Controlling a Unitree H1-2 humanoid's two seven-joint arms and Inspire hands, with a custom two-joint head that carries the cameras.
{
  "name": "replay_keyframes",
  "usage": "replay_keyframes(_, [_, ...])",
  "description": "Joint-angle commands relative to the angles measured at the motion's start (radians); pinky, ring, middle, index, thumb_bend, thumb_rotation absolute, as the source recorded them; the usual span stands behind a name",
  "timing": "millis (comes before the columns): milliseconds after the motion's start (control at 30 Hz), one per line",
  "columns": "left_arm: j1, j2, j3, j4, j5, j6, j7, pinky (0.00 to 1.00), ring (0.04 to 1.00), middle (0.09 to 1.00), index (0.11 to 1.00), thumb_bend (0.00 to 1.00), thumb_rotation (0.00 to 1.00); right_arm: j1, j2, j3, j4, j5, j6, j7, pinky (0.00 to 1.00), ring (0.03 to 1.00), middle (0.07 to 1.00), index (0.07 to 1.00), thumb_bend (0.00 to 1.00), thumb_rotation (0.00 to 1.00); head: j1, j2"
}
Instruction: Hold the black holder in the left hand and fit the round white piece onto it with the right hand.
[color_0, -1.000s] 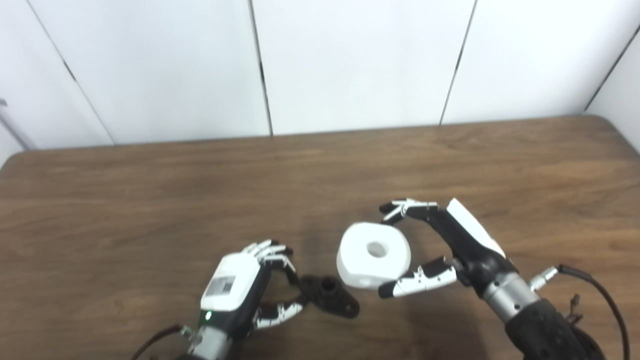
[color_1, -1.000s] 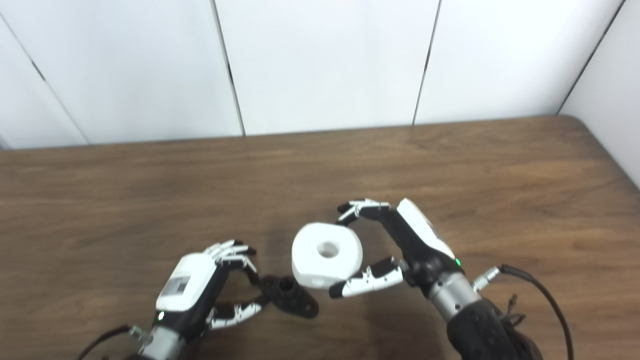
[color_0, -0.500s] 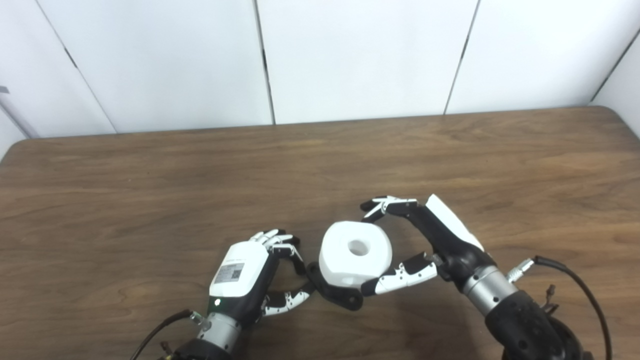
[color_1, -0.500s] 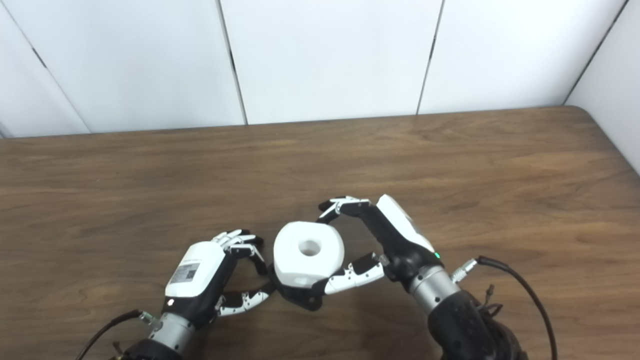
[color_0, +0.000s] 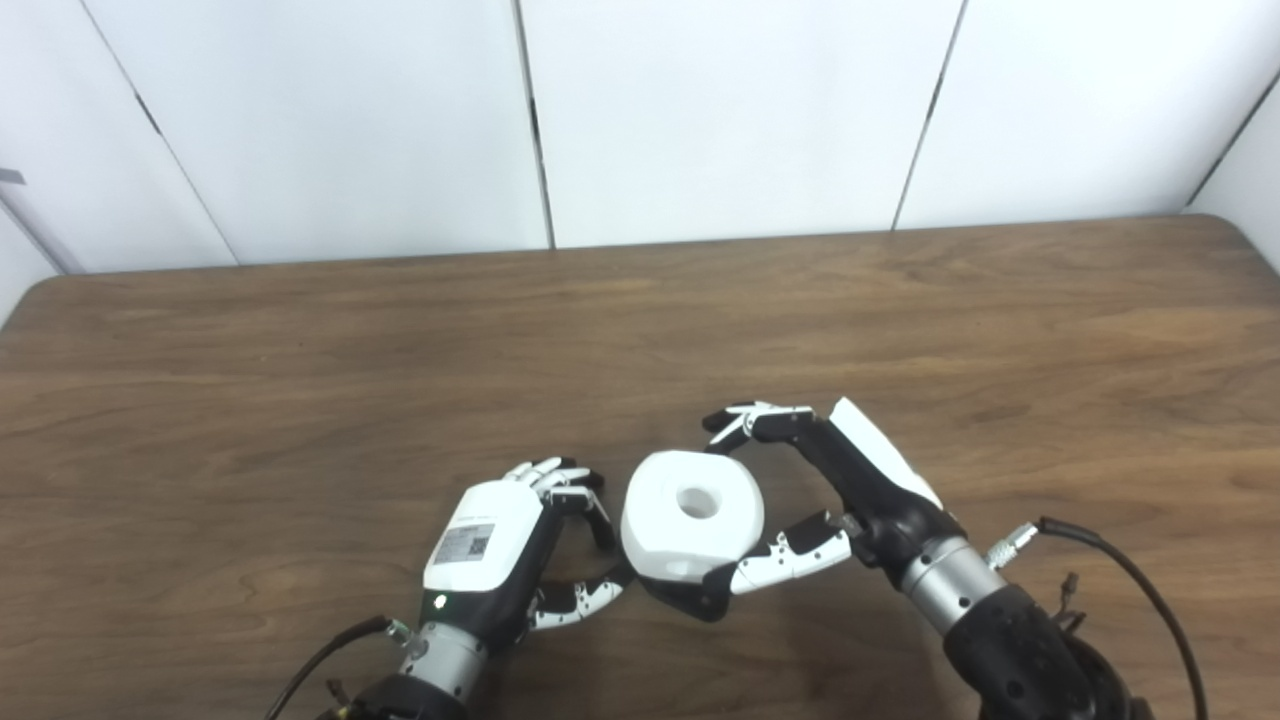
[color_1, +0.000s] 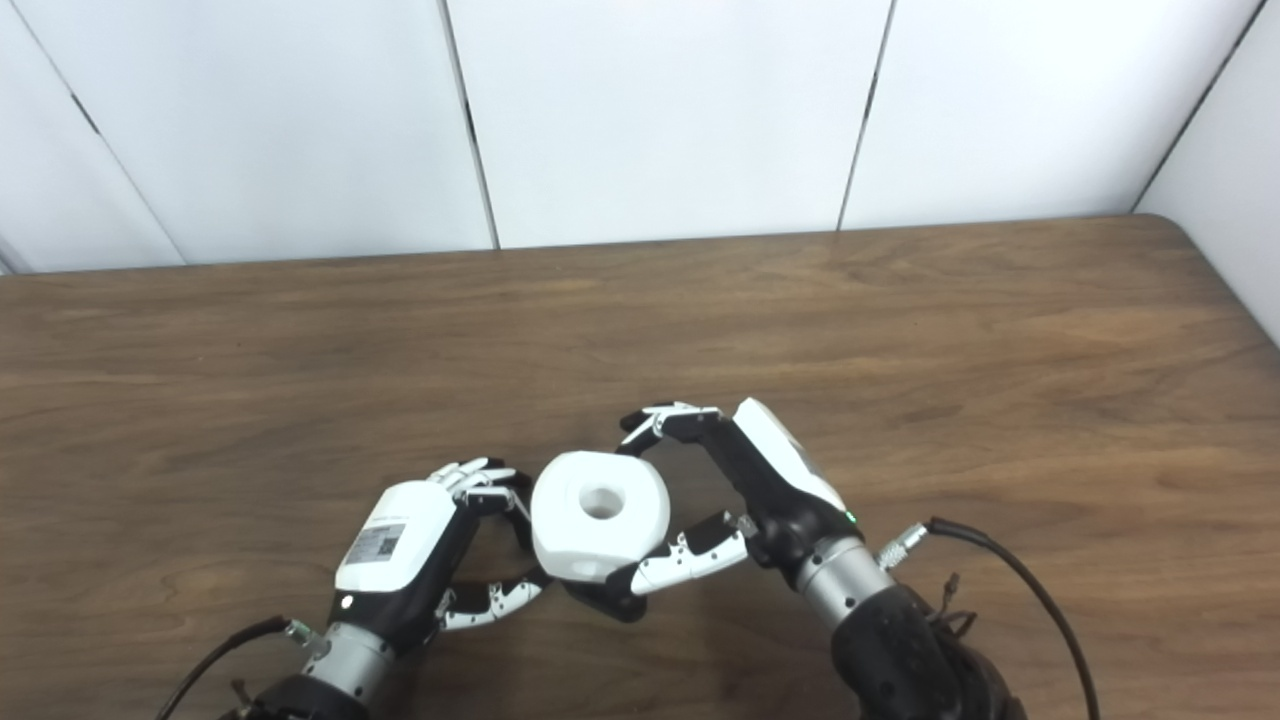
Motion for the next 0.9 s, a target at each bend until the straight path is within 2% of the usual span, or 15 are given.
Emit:
replay_keyframes(0, [0.017,0.0,-0.021,0.013,0.005,0.025,-0.06,0.88,0.885,0.805,0.487,0.52,0.05,-0.017,-0.004,0.002,-0.014,0.018,-0.022,-0.03,0.84,0.894,0.794,0.483,0.52,0.14,0.001,0.002])
replay_keyframes(867, [0.014,-0.016,-0.021,0.013,0.007,0.025,-0.053,0.89,0.889,0.804,0.487,0.52,0.05,-0.016,-0.073,0.04,0.027,0.031,-0.051,-0.077,0.83,0.885,0.789,0.483,0.52,0.14,0.016,0.012])
